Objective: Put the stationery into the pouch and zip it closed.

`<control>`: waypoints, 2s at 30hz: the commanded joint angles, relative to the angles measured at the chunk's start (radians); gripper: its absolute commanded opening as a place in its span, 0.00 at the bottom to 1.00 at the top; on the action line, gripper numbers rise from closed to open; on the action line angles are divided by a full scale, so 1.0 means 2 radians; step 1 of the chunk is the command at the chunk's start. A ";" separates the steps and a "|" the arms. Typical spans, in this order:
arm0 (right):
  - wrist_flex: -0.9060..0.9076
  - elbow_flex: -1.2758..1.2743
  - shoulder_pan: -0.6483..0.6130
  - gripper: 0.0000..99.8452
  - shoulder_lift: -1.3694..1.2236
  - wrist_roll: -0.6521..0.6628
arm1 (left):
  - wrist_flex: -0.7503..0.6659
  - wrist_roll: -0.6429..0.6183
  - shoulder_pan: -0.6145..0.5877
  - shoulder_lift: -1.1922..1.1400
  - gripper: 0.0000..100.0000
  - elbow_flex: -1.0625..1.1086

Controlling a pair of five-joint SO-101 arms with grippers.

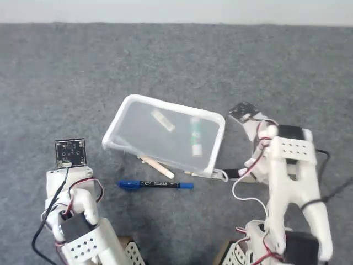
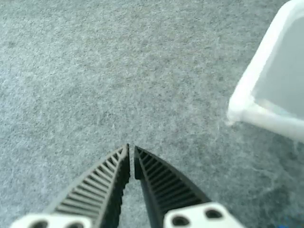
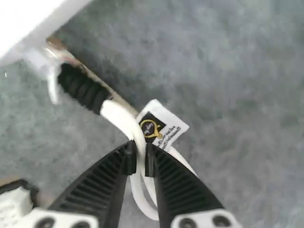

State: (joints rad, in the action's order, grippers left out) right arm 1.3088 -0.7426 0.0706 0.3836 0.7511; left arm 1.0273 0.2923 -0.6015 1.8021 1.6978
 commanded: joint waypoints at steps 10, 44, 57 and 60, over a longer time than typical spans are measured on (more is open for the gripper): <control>0.148 0.064 0.030 0.01 0.117 0.002 | -0.013 0.002 -0.001 0.010 0.01 -0.007; 0.099 -0.051 -0.102 0.19 0.217 -0.024 | -0.013 0.002 -0.001 0.010 0.01 -0.007; -0.043 -0.107 -0.115 0.19 0.099 -0.007 | -0.013 0.002 -0.001 0.010 0.01 -0.007; -0.065 -0.107 -0.105 0.19 0.063 0.018 | -0.013 0.002 -0.001 0.010 0.01 -0.007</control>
State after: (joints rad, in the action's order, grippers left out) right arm 1.2367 -0.9605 -0.1550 0.5846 0.7296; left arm 1.0273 0.2923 -0.6015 1.8021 1.6978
